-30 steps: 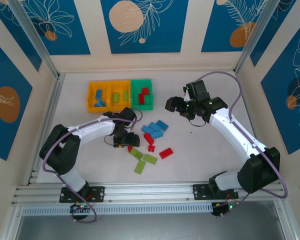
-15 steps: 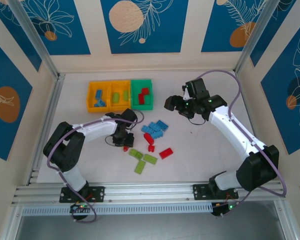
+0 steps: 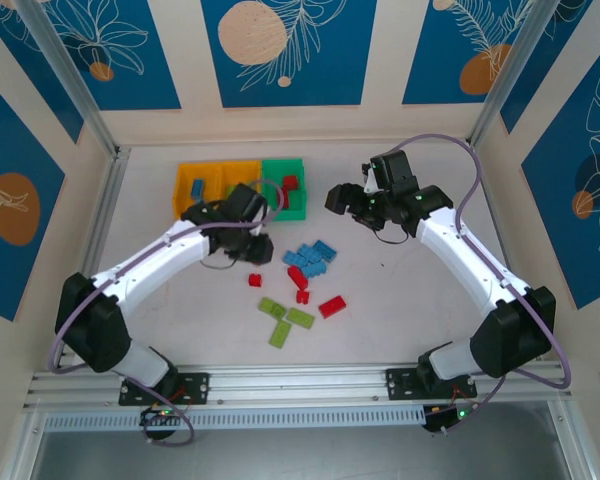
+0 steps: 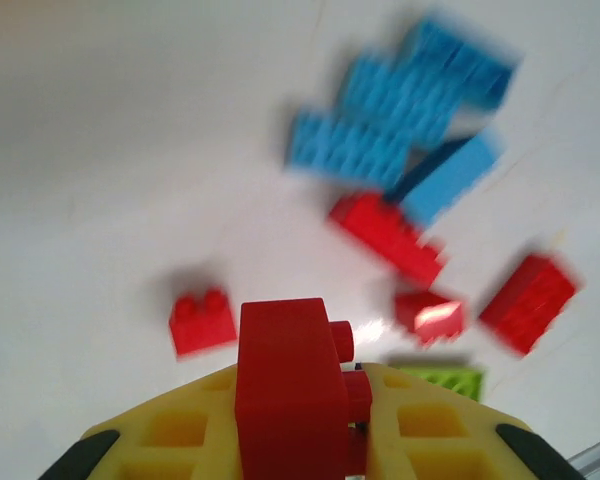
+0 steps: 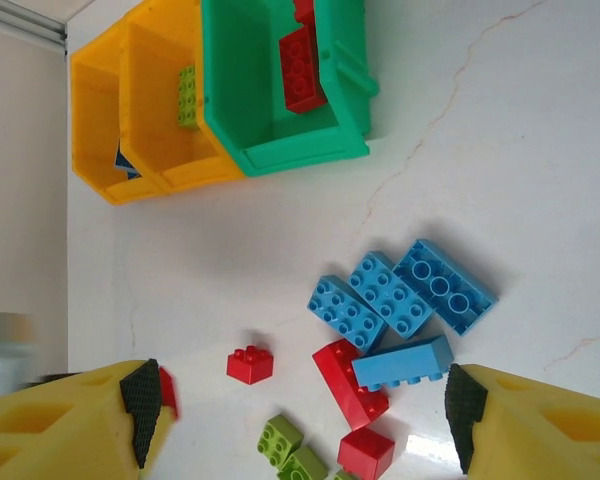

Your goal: Sort the legos into containers by color

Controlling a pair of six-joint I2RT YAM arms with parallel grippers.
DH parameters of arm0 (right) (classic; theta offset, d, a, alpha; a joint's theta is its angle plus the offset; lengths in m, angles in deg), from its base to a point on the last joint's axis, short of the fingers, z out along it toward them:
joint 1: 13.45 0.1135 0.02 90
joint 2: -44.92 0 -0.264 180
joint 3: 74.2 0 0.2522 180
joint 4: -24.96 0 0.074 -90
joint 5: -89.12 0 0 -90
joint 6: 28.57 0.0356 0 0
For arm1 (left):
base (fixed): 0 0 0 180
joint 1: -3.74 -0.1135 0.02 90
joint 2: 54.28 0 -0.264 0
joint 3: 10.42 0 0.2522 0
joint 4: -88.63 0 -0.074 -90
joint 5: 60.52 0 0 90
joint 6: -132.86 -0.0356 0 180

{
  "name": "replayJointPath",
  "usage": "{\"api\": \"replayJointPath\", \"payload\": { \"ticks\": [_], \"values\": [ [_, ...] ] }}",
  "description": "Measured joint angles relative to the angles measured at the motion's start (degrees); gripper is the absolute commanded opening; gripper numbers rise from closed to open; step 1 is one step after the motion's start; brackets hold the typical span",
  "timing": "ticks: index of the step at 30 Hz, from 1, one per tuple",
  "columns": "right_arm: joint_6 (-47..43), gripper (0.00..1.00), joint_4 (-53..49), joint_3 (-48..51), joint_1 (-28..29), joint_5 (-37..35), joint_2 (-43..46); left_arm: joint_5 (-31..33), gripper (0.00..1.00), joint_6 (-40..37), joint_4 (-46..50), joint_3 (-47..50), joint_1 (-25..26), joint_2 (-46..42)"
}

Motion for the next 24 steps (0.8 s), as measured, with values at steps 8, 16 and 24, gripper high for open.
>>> {"api": "replayJointPath", "payload": {
  "ticks": [8,16,24],
  "values": [
    [0.9,0.77,0.9,0.0,-0.2,-0.7,0.0,4.9,0.23,-0.9,-6.0,-33.4,-6.3,24.6],
    [0.5,0.78,-0.9,-0.3,-1.4,-2.4,2.2,6.8,0.40,-0.7,-7.8,-54.2,-10.4,49.4],
    [-0.2,0.77,-1.4,-0.8,-2.7,-2.4,3.3,4.9,0.45,-0.6,-7.4,-56.7,-11.0,50.8]
  ]
}}
